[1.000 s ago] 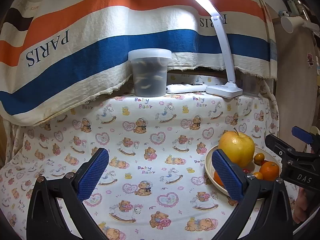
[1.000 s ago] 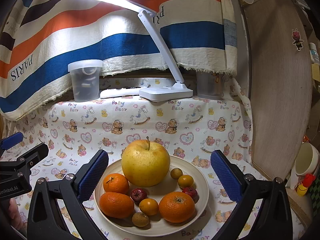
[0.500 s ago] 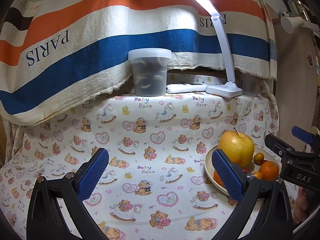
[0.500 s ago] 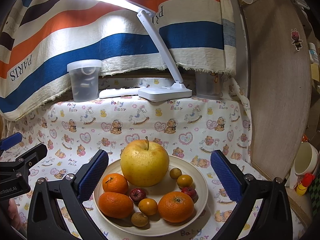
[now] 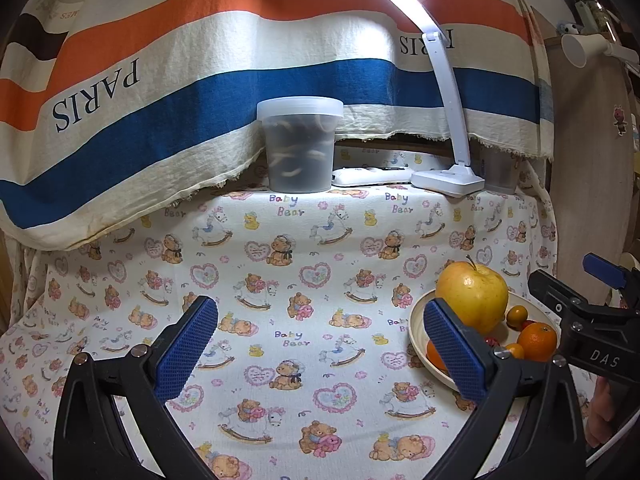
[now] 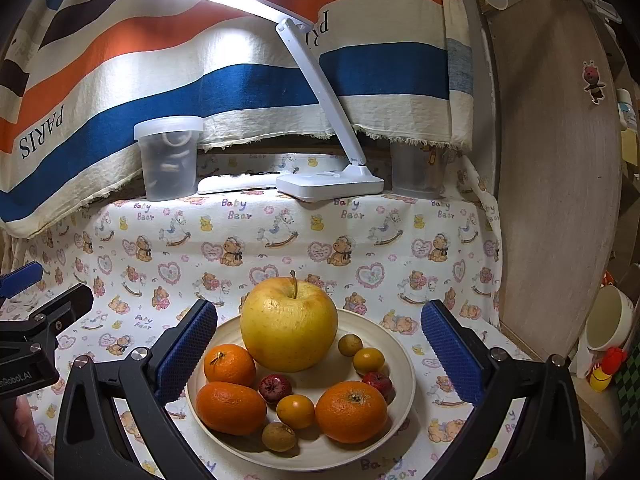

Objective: Organize fruits

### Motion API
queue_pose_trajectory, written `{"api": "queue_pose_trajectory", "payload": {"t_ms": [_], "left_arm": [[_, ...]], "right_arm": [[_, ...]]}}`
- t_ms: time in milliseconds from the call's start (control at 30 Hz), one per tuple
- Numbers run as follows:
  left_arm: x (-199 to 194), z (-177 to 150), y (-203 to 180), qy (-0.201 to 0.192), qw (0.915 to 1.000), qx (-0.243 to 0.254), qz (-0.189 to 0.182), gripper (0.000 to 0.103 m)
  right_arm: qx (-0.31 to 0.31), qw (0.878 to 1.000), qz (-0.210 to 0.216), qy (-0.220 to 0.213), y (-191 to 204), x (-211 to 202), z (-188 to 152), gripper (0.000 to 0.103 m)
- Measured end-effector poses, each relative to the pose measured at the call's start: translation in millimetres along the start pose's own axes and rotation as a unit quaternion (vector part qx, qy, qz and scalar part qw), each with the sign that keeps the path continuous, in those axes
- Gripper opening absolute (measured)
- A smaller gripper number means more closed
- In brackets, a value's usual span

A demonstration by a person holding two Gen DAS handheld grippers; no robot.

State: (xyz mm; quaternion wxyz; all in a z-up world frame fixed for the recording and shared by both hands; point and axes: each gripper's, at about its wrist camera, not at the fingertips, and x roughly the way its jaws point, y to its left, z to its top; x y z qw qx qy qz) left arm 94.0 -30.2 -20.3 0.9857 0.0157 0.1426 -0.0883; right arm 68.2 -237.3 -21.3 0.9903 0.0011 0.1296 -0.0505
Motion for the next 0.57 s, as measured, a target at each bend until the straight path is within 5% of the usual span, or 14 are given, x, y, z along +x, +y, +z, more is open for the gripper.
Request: {"api": "queue_pose_trajectory", "payload": {"t_ms": [567], "left_arm": [[-0.9,-0.3,-0.4,0.002,1.0000,0.000,-0.003,0.102]], "right_arm": [[0.001,1.000,-0.003,0.001,-0.1,0.3,0.4,0.102]]}}
